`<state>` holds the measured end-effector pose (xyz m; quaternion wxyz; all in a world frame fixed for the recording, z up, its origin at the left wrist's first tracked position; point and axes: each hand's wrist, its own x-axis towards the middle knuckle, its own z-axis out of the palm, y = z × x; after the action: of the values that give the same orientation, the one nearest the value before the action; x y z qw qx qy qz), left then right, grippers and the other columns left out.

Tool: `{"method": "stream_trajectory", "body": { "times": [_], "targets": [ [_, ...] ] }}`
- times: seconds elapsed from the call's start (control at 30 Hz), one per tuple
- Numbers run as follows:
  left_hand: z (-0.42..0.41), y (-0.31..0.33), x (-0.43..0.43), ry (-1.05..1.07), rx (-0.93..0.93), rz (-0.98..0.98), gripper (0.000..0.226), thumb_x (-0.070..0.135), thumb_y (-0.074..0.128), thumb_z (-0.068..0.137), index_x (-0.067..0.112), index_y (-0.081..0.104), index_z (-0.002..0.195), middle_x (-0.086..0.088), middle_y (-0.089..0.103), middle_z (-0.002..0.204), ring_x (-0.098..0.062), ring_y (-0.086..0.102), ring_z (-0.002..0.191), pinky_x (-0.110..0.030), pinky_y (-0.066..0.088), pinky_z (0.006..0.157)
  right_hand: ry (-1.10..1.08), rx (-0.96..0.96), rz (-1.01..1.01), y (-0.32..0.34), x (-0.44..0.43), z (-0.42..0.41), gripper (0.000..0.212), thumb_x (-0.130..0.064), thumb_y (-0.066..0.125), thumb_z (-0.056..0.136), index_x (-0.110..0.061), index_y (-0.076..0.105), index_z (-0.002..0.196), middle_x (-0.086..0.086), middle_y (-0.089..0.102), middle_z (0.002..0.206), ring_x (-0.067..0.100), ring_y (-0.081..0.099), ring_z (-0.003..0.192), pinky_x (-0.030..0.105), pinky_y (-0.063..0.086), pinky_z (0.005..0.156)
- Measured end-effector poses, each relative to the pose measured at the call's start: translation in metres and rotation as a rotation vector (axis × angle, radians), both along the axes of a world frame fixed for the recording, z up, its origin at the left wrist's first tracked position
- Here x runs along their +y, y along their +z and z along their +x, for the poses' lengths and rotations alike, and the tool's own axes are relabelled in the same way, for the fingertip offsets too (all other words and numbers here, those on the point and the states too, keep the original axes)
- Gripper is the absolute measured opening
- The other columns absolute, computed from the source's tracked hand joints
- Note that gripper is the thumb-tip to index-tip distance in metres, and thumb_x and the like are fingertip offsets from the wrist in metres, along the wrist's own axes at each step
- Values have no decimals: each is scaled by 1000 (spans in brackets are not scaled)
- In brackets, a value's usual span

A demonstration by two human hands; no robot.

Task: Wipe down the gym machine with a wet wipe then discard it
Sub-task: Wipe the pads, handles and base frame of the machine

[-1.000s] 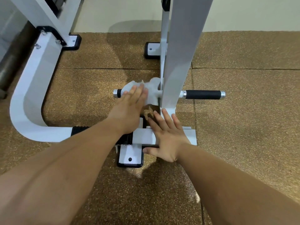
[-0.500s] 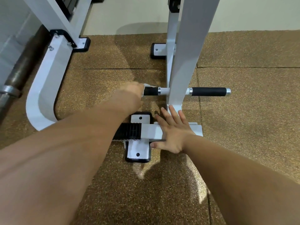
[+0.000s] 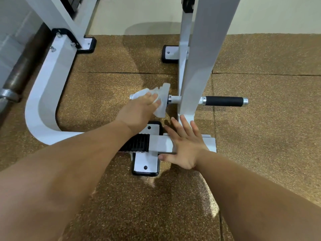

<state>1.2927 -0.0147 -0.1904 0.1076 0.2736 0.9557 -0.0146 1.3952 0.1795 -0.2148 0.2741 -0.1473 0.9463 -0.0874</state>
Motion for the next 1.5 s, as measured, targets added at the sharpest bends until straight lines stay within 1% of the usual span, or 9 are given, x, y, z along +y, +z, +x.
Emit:
{"method": "stream_trajectory", "body": {
  "times": [0.17,0.23,0.4,0.6,0.73,1.17,1.27,1.37,1.5],
  "targets": [
    [50,-2,-49,-125,-105,-140,68,6,39,105,24,8,162,5,1,169,-16,3,157,-40,10,128,-6,-6,-1,1,0,-2,109,-92,32,82,-32,-8,163,-5,-29,167,21,-43,146,50,-22,122],
    [78,-7,-63,-111,-162,-83,67,9,42,105,20,9,162,0,2,169,-19,4,157,-29,-2,122,-7,-7,0,2,0,-2,110,-92,32,81,-32,-7,164,-5,-28,168,21,-41,147,50,-21,122],
    [120,-11,-63,-52,-163,97,60,35,37,106,12,23,160,-9,15,168,-30,10,157,-33,-3,123,-5,24,24,0,-2,0,111,-92,37,80,-32,-6,164,-4,-25,169,22,-38,149,50,-20,123],
    [136,-16,-66,-20,-181,-110,92,69,33,97,28,-24,156,-6,-34,161,-29,-28,152,-47,-8,126,-28,38,51,-1,-5,2,111,-93,36,80,-33,-8,163,-2,-24,169,23,-36,150,49,-19,123],
    [131,-21,-94,30,-137,-199,101,77,26,92,29,-46,143,-21,-37,159,-38,-32,149,-51,-9,125,-31,27,61,0,-6,1,109,-91,38,81,-35,-9,162,-2,-24,169,23,-36,150,49,-19,123],
    [146,-13,-42,-10,-207,-148,98,81,30,90,31,-16,159,-6,-28,166,-31,-26,153,-55,-3,126,-32,84,56,-5,-4,3,106,-88,39,83,-33,-4,163,-3,-21,170,23,-34,151,49,-18,124],
    [136,-2,-68,-57,-139,-45,80,73,39,92,33,21,159,-7,11,170,-30,14,155,-51,22,123,-28,87,45,-5,-3,3,106,-88,39,83,-33,-4,163,-3,-21,170,24,-34,152,50,-18,124],
    [126,-3,-77,-76,-5,-5,70,65,42,92,17,48,142,-16,43,151,-38,46,133,-52,40,109,-23,80,46,-5,-2,2,106,-88,39,83,-33,-5,163,-2,-21,170,24,-34,152,51,-17,124],
    [126,-17,-42,97,-129,-58,90,70,23,96,14,-2,161,-14,-11,169,-36,-10,155,-56,2,126,-27,88,48,-5,-3,2,107,-88,41,83,-33,-5,163,-3,-21,170,24,-34,152,50,-18,124]
  ]
}}
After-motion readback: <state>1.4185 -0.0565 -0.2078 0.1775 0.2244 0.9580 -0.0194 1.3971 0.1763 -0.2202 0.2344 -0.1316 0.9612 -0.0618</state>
